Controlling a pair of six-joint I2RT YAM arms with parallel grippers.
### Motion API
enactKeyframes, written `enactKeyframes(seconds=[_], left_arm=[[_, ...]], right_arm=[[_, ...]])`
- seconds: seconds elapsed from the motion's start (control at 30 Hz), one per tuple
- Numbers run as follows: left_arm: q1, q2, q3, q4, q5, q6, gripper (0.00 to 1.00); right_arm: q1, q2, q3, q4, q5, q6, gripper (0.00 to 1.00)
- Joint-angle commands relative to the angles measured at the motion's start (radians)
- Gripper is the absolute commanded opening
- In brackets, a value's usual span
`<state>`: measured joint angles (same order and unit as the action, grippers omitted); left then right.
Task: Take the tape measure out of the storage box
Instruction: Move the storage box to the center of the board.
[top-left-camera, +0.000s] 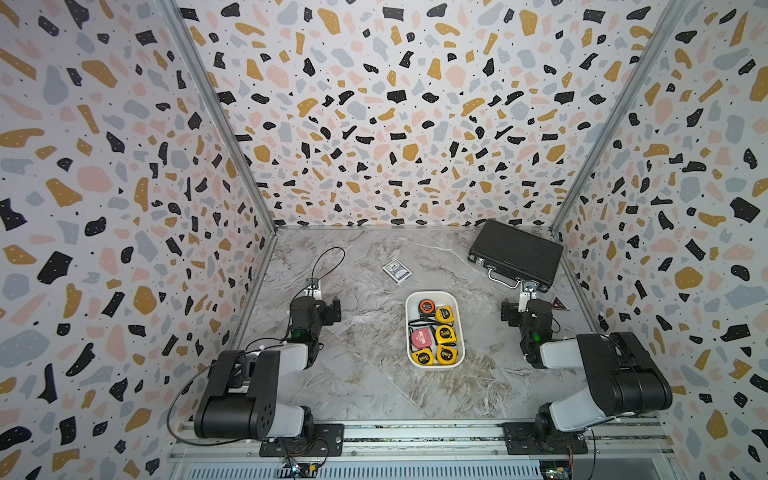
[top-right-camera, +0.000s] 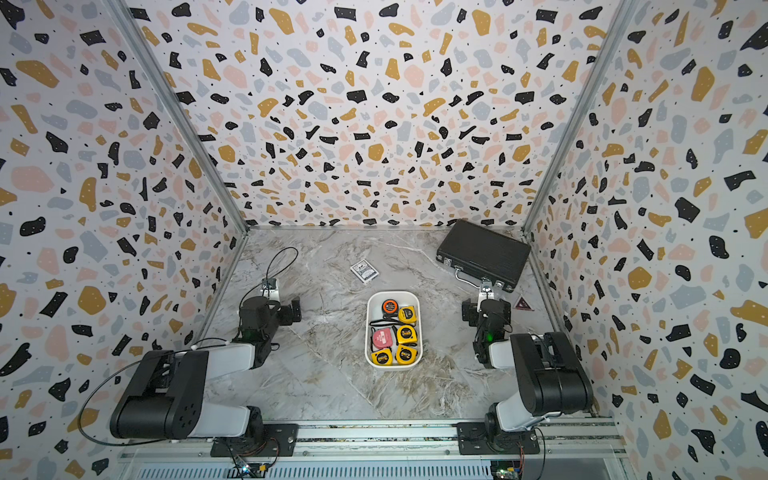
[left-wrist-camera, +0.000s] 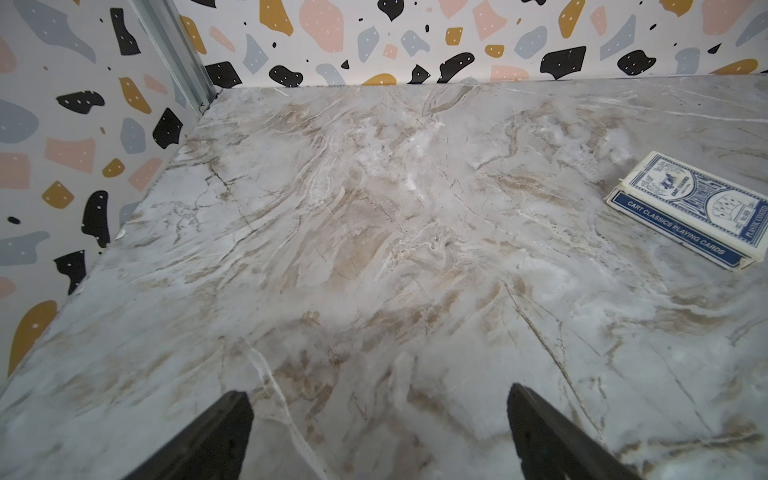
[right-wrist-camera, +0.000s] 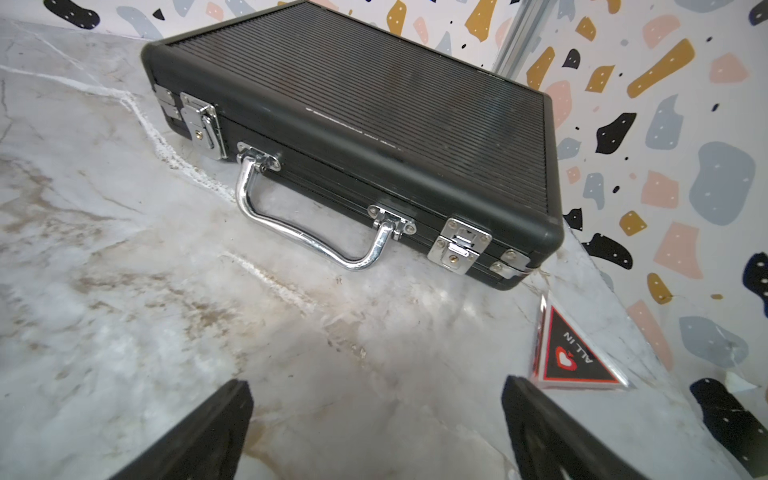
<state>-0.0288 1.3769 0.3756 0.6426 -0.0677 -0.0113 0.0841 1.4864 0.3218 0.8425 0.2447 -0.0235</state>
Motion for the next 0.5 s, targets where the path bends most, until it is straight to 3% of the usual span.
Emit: enactKeyframes(seconds=[0.0,0.17,0.33,0.47], left_arm=[[-0.003,-0.078,0.081,-0.122,0.016,0.011,1.0],[-0.003,-0.193,0.188,-0.377,0.042,-0.043,1.0],[-0.005,-0.219,0.345,-0.665,0.113,-0.154,1.0],[-0.03,-0.227,0.426,-0.856,0.163,-0.218,1.0]], right_arm=[[-0.001,-0.122,0.096,-0.237,-0.027,0.004,0.99],[0.024,-0.231,0.243,-0.59,-0.048,0.121,0.99],[0.112,-0.281,0.366,-0.894,-0.107,0.209,0.99],[0.163,-0.319,0.403,-1.057,-0.25,0.292,0.99]])
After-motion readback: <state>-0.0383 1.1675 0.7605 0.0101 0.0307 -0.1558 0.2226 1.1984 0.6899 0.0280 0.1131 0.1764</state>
